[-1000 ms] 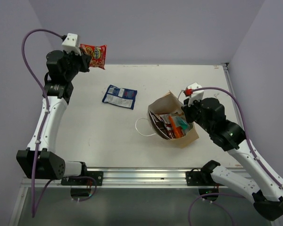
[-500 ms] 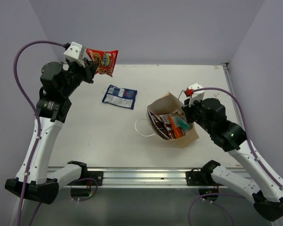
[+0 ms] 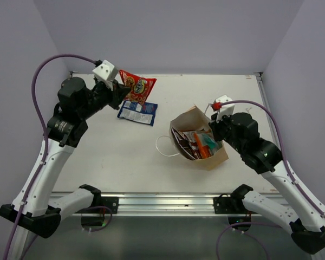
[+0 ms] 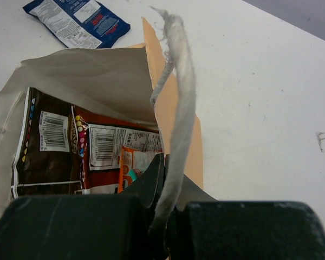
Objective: Place the snacks into the paper bag
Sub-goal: Place the snack in the paper bag.
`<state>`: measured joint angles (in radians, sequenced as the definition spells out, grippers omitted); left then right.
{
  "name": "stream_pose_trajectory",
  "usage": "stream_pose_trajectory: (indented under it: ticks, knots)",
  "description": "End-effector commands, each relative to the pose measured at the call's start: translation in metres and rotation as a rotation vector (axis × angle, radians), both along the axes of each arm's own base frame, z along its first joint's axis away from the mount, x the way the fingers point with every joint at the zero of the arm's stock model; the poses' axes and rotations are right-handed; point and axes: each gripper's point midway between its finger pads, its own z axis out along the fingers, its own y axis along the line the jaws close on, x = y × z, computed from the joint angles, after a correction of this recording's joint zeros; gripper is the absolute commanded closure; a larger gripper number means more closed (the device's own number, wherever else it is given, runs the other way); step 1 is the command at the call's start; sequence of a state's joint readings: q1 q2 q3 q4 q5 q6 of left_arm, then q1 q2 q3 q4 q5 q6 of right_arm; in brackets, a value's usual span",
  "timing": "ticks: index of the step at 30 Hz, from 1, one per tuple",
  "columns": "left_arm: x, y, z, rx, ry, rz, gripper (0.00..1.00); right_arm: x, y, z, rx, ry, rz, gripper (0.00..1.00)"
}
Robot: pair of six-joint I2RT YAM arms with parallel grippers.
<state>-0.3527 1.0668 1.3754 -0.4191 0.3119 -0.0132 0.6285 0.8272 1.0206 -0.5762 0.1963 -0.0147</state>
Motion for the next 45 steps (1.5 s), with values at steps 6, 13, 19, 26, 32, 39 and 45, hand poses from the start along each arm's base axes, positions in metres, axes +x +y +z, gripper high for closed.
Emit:
stream_pose_trajectory:
  ticks: [6, 13, 19, 26, 32, 39, 45]
  knots:
    - [-0.037, -0.049, 0.015, 0.051, -0.028, -0.162, 1.00, 0.006, 0.000, 0.011, 0.013, -0.028, -0.027, 1.00]
    - [-0.059, -0.100, 0.006, 0.118, -0.046, -0.231, 1.00, 0.004, -0.002, 0.011, 0.011, -0.033, -0.026, 1.00]
    - [-0.064, -0.135, -0.008, 0.214, -0.090, -0.234, 1.00, 0.001, -0.002, 0.020, 0.029, -0.049, -0.016, 1.00]
    - [-0.065, -0.157, -0.026, 0.288, -0.136, -0.200, 1.00, 0.000, 0.001, 0.018, 0.032, -0.042, -0.004, 1.00]
    - [-0.071, -0.175, -0.038, 0.333, -0.213, -0.213, 1.00, 0.001, 0.003, 0.017, 0.039, -0.044, 0.005, 1.00]
    - [-0.063, -0.181, -0.057, 0.389, -0.251, -0.184, 1.00, 0.000, 0.001, 0.019, 0.040, -0.054, 0.000, 1.00]
    - [-0.055, -0.189, -0.072, 0.444, -0.261, -0.171, 1.00, 0.000, 0.001, 0.017, 0.040, -0.051, 0.001, 1.00]
